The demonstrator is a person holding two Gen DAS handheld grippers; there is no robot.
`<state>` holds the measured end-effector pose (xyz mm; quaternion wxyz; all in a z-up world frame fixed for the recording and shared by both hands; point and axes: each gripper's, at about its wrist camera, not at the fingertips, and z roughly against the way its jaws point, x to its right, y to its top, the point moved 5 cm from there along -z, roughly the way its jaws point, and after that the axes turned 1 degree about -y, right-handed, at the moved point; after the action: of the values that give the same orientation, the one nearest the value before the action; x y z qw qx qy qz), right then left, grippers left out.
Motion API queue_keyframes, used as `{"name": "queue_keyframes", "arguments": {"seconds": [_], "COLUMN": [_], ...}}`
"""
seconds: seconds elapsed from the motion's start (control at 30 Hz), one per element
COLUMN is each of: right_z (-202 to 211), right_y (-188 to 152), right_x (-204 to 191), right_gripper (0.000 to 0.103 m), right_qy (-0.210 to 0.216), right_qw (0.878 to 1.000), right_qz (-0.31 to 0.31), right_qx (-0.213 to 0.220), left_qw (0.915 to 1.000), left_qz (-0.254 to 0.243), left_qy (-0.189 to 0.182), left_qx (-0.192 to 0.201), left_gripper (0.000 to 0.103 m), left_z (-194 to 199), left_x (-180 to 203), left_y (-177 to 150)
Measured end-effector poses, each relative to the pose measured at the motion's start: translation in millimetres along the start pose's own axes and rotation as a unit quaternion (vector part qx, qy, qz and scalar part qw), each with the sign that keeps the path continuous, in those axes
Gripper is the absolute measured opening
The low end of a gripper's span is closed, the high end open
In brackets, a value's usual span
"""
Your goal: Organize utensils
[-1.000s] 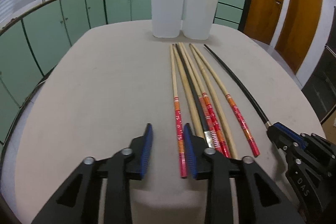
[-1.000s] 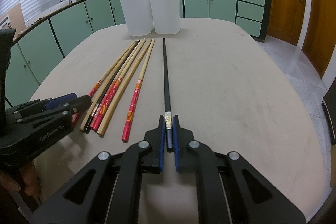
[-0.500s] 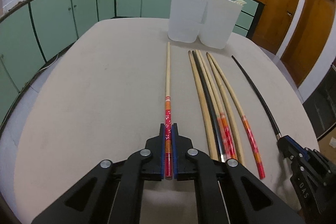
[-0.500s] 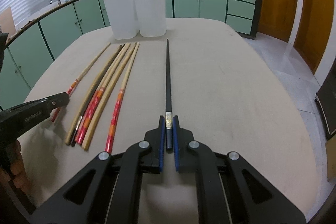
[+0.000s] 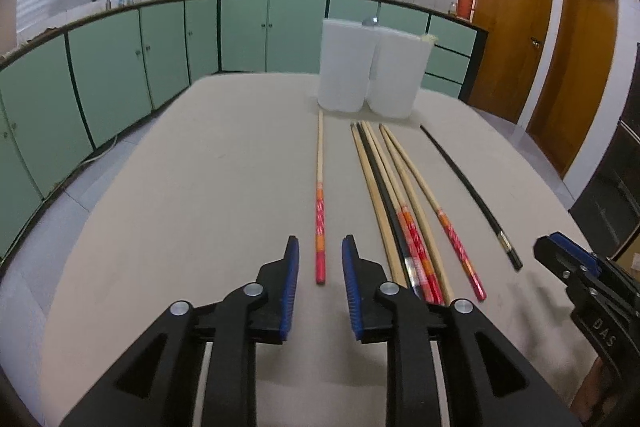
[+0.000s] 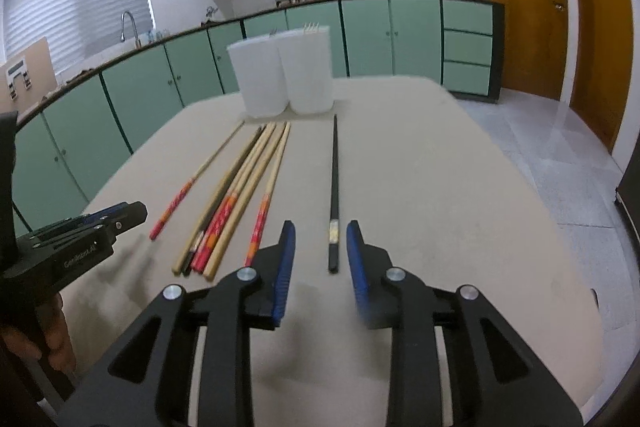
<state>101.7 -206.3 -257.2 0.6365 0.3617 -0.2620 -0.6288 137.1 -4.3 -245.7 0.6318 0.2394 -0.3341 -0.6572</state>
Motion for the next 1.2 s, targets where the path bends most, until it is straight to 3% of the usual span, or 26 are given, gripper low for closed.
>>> {"name": "queue_keyframes", "arguments": {"seconds": [0.43,0.53,0.63,0.93,1.13,1.2], "right_z": [-16,-22,-24,-26,-26,-28], "right_y": [-12,-13,-12,-11,-12,-11], "right_x": [5,1,1,2,3,1], "right_gripper": [0.026,0.022,0.017,0.017,0.018,0.017], "right_qy": [-0.020,-0.024,-0.027,-0.021,-0.022,-0.028], "right_qw": [0.999,0.999,0.999,0.999,0.999,0.998], "right_qz": [-0.003,0.008,0.010,0.007,0.007,0.012], "right_qx": [-0.032,-0.039,-0.038,-0.039,-0.044,-0.048], "left_qw": [0.9999,0.9999,0.9999,0.9997,0.9994,0.9993], "left_qz": [0.007,0.008,0.007,0.007,-0.009,-0.013], "left_qy": [0.001,-0.001,-0.001,0.005,0.012,0.013], "left_qx": [-0.016,-0.015,-0.013,-0.024,-0.031,-0.032], "left_gripper": [0.025,0.026,0.027,0.028,0.028,0.023], "left_z": [-10,-11,-10,-17,-23,-24], "left_x": [-2,-2,-2,-2,4,5], "left_y": [-9,-9,-9,-9,-8,-9]}}
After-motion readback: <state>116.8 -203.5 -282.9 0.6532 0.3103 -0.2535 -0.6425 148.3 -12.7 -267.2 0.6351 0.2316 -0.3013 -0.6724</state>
